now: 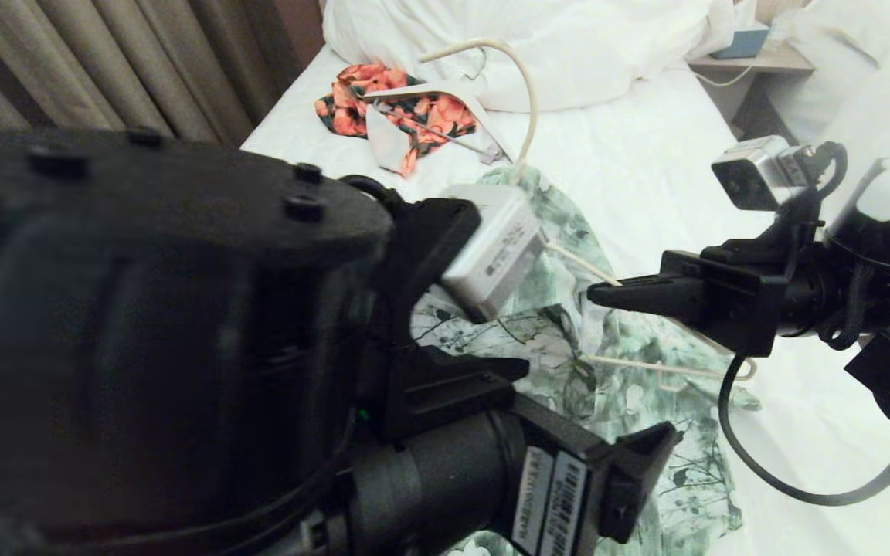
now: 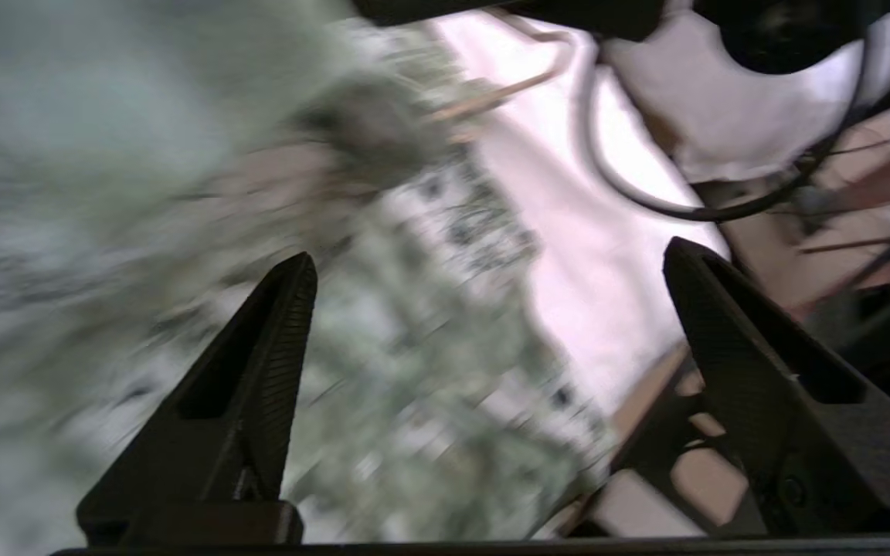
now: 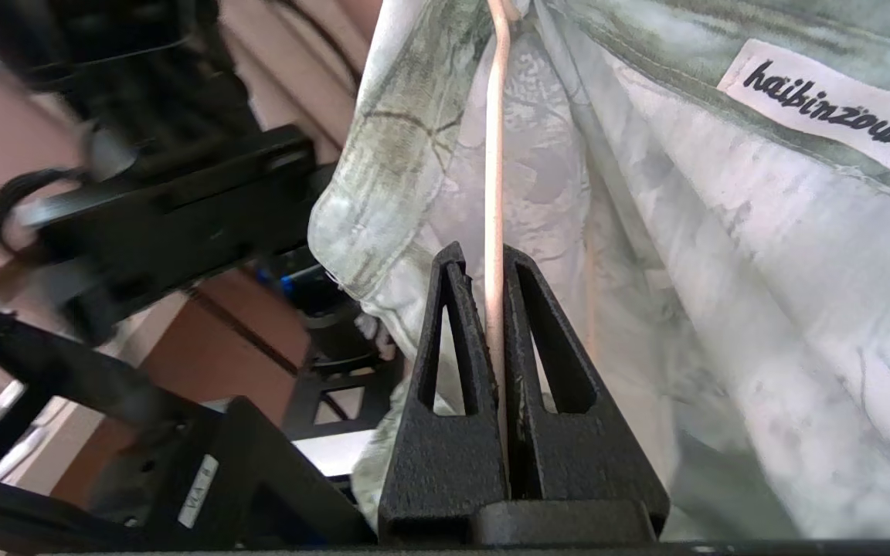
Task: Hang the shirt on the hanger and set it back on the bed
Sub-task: Hook the other side of the shirt onto the hanger
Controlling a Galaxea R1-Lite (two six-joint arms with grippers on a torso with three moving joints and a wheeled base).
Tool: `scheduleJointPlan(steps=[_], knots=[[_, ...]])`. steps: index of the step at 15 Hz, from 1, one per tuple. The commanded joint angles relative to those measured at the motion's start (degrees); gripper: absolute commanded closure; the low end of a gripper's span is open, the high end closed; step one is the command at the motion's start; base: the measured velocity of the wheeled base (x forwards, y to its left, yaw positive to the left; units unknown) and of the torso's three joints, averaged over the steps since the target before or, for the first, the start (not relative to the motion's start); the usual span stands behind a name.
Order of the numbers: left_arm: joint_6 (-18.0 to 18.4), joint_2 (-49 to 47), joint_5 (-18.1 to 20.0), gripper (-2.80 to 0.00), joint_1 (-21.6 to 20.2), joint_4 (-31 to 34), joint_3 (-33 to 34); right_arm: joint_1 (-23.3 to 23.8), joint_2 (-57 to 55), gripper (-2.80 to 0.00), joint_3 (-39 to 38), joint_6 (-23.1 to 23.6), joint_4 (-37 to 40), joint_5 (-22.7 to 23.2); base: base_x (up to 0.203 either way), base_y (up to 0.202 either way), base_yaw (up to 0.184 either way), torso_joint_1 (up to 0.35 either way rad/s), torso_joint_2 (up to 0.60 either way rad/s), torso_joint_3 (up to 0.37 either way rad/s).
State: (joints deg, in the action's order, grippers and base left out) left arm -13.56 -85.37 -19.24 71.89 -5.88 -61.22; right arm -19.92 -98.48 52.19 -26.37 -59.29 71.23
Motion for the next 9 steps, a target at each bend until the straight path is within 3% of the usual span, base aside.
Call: scheduleJointPlan(steps=[1, 2, 3, 9], knots=[[-0.14, 7.19, -0.95, -2.80, -0.94, 1.94, 2.13, -1.86, -0.67, 0.00, 0.42, -0.17, -0.30, 0.40, 0.000, 0.000, 0.000, 0.000, 0.00, 0.000], [-0.10, 10.70, -1.25, -2.80, -1.79, 3.01, 3.64, -3.02, -0.74, 0.00, 1.25, -0.32, -0.23, 0.40, 0.000, 0.000, 0.000, 0.000, 0.00, 0.000], [0.34, 14.39, -1.46, 0.00, -2.65, 4.32, 5.07, -3.79, -0.76, 0.00, 1.75, -1.22, -0.26, 0.40, 0.000, 0.000, 0.000, 0.000, 0.00, 0.000], [5.38, 38.12, -1.88, 0.00, -10.83, 18.82, 8.32, -6.79, -1.44, 0.00, 5.22, -5.45, -0.13, -0.12, 0.000, 0.000, 0.000, 0.000, 0.00, 0.000]])
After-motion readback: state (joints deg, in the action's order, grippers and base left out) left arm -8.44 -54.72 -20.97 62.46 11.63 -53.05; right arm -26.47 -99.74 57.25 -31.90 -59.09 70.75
